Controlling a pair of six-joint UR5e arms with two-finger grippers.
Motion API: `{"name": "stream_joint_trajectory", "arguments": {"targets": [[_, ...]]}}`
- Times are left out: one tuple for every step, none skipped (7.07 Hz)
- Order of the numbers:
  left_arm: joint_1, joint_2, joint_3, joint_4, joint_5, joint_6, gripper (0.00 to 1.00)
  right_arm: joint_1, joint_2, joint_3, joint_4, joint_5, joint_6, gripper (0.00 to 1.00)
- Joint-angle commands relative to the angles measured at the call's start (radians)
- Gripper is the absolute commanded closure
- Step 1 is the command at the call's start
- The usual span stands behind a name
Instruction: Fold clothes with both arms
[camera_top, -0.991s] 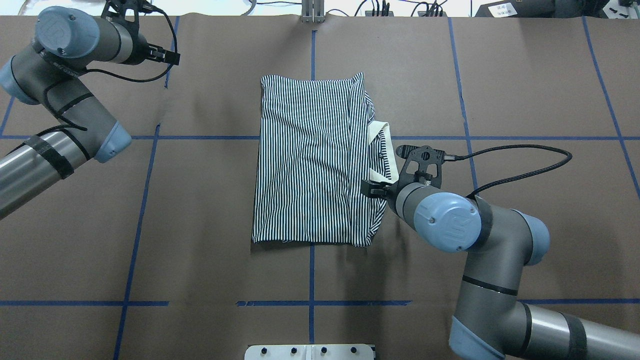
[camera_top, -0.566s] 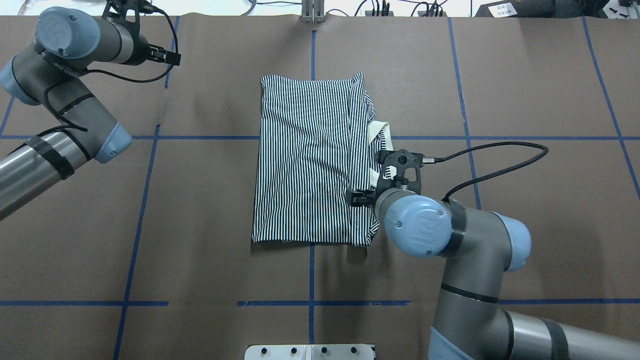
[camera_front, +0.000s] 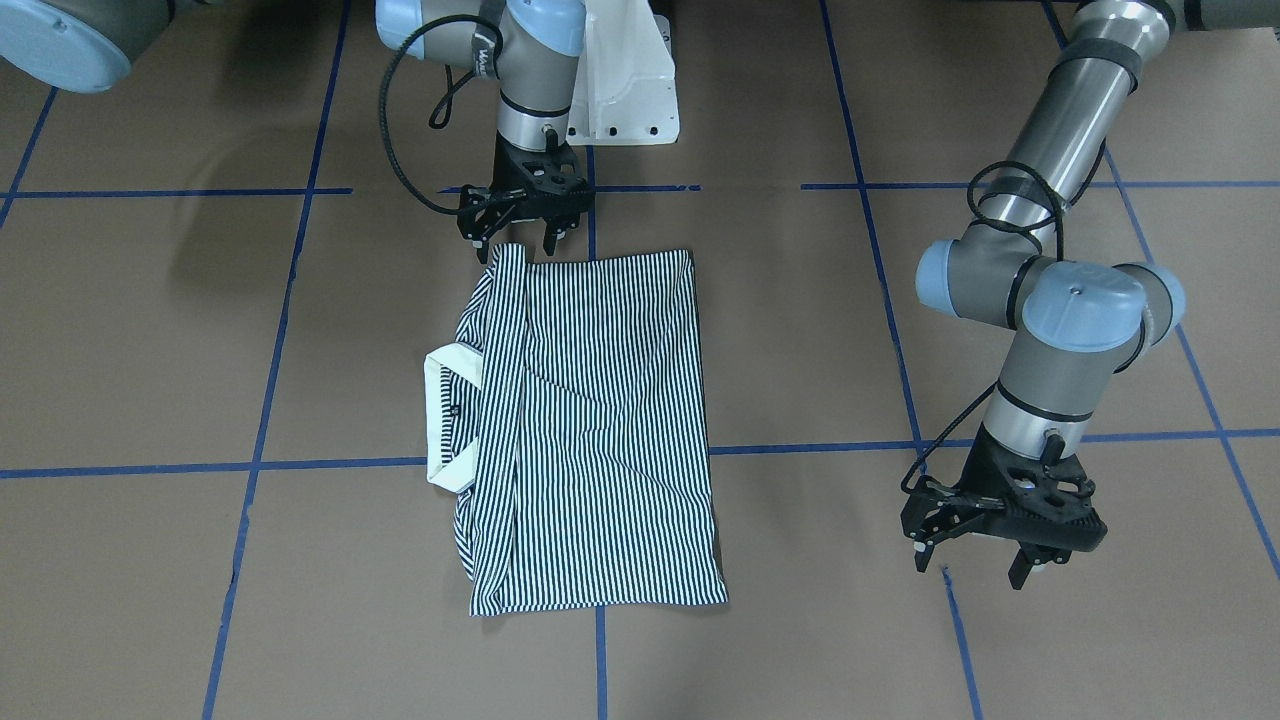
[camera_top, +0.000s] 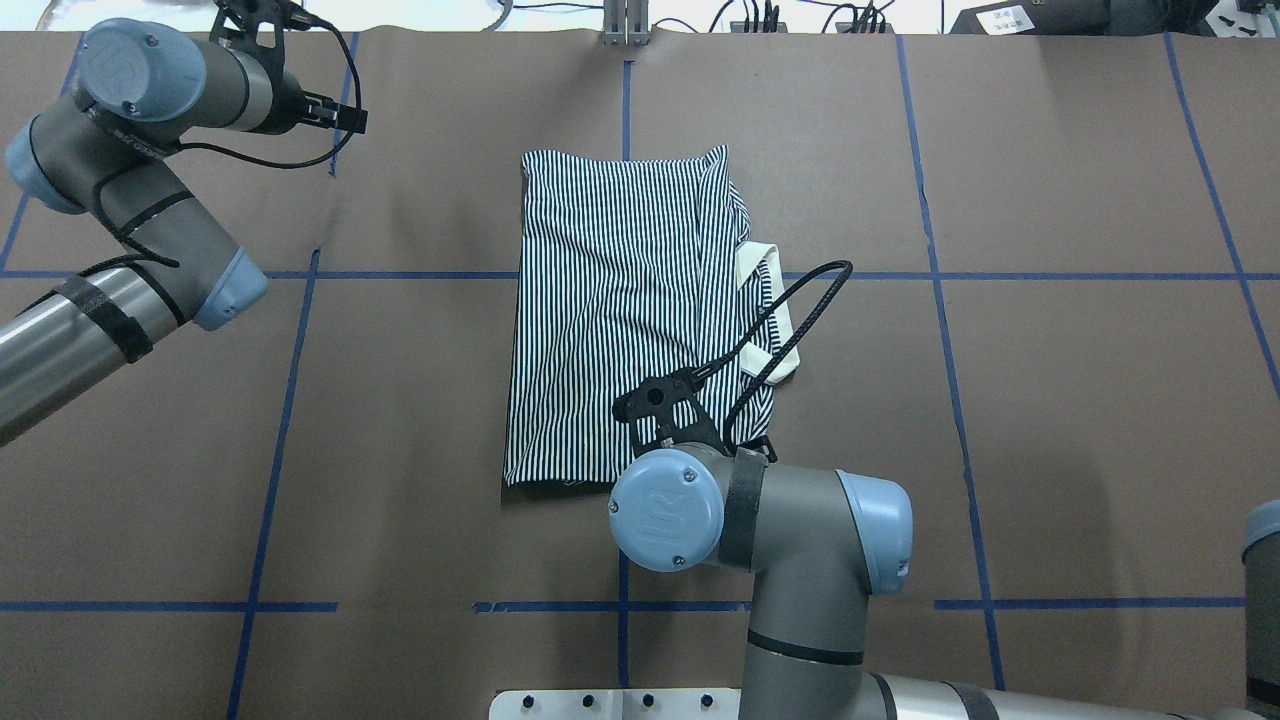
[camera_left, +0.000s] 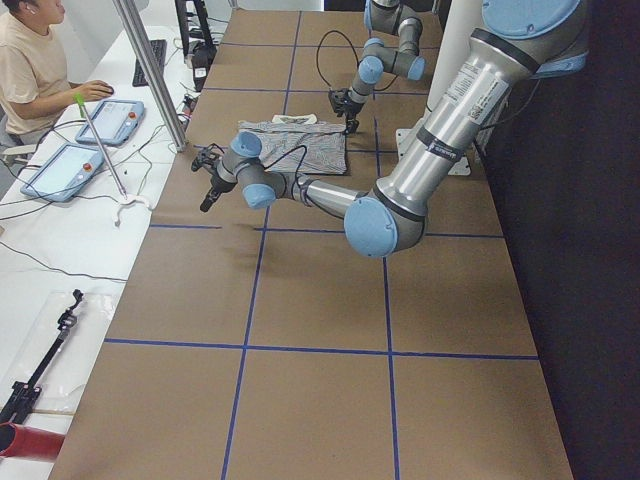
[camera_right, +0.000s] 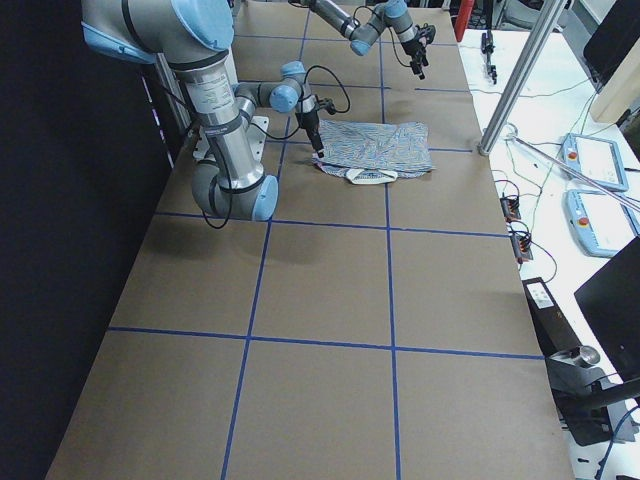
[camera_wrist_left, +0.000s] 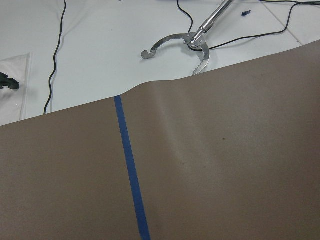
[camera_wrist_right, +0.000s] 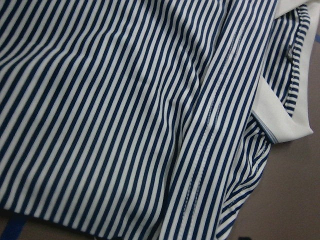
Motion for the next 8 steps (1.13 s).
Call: {"name": "stream_joint_trajectory", "arguments": {"targets": [[0.012,0.0,-0.01,0.001,0.0,-0.012,0.0,-0.017,0.0,-0.018,-0.002,-0.028,-0.097,0.55],[0.012,0.0,-0.01,0.001,0.0,-0.012,0.0,-0.017,0.0,-0.01,-0.018,-0.04,-0.127,0.6],[0.014,0.002,-0.009,0.001,0.0,-0.012,0.0,-0.015,-0.002,-0.003,-0.028,-0.063,-0.159,0.62],[0.014,0.002,-0.009,0.001,0.0,-0.012,0.0,-0.009,-0.005,-0.001,-0.027,-0.069,-0.168,0.64],[0.014,0.002,-0.009,0.001,0.0,-0.012,0.0,-0.002,-0.01,0.02,-0.03,-0.069,-0.173,0.64],[0.019,0.002,-0.009,0.001,0.0,-0.012,0.0,0.003,-0.013,0.036,-0.03,-0.069,-0.179,0.64],[0.02,0.002,-0.009,0.001,0.0,-0.024,0.0,0.004,-0.017,0.039,-0.03,-0.069,-0.179,0.64],[0.028,0.0,-0.009,0.001,0.0,-0.038,0.0,0.004,-0.035,0.04,-0.025,-0.074,-0.178,0.77]]}}
